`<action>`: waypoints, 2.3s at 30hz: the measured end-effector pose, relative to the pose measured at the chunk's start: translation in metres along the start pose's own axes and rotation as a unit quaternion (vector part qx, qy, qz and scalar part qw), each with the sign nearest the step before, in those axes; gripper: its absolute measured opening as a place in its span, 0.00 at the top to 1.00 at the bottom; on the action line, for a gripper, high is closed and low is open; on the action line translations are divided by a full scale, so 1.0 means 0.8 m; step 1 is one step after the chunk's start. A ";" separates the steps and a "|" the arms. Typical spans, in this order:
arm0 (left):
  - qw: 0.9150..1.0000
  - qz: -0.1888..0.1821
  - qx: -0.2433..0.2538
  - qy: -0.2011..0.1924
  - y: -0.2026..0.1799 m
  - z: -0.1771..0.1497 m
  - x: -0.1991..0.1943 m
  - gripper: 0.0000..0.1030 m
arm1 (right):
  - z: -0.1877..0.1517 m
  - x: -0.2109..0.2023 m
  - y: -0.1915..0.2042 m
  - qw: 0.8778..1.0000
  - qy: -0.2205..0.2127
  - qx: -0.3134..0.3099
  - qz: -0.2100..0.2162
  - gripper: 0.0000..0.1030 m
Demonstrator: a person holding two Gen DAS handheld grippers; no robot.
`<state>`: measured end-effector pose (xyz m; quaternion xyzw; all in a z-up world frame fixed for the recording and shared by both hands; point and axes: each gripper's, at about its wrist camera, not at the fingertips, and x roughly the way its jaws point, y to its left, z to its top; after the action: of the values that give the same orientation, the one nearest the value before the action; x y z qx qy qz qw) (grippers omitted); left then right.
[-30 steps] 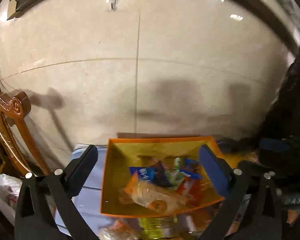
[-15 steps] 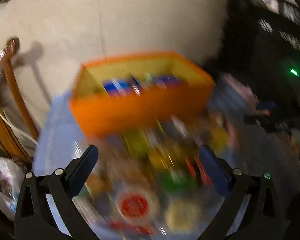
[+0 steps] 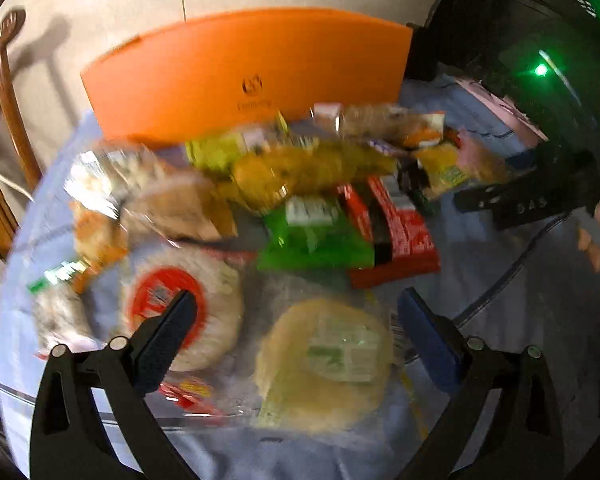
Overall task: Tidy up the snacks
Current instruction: 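Grasp the pink-sealed cookie bag with the right tool while the left tool grasps the green-label pastry, then carry both snacks over the orange box and release them inside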
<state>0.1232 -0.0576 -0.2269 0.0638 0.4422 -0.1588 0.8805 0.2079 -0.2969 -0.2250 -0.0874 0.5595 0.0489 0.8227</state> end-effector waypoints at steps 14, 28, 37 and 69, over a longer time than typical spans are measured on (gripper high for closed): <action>0.992 -0.055 -0.093 -0.070 0.043 0.017 -0.086 1.00 | -0.050 -0.160 0.063 0.987 -0.107 0.032 0.120 0.67; 0.997 -0.034 0.055 -0.031 -0.033 -0.035 -0.047 0.04 | -0.063 -0.160 0.077 0.985 -0.095 0.039 0.135 0.67; 0.999 -0.031 0.022 -0.013 -0.009 -0.035 -0.045 0.50 | -0.070 -0.167 0.090 0.985 -0.099 0.027 0.141 0.66; 0.978 0.113 -0.036 -0.175 0.122 0.386 -0.125 0.04 | 0.275 -0.257 0.053 0.972 -0.210 0.003 0.102 0.49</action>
<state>0.3346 -0.0216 0.0359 0.0528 0.2770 -0.0513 0.9580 0.3250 -0.2082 0.0411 -0.0157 0.3802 0.1479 0.9129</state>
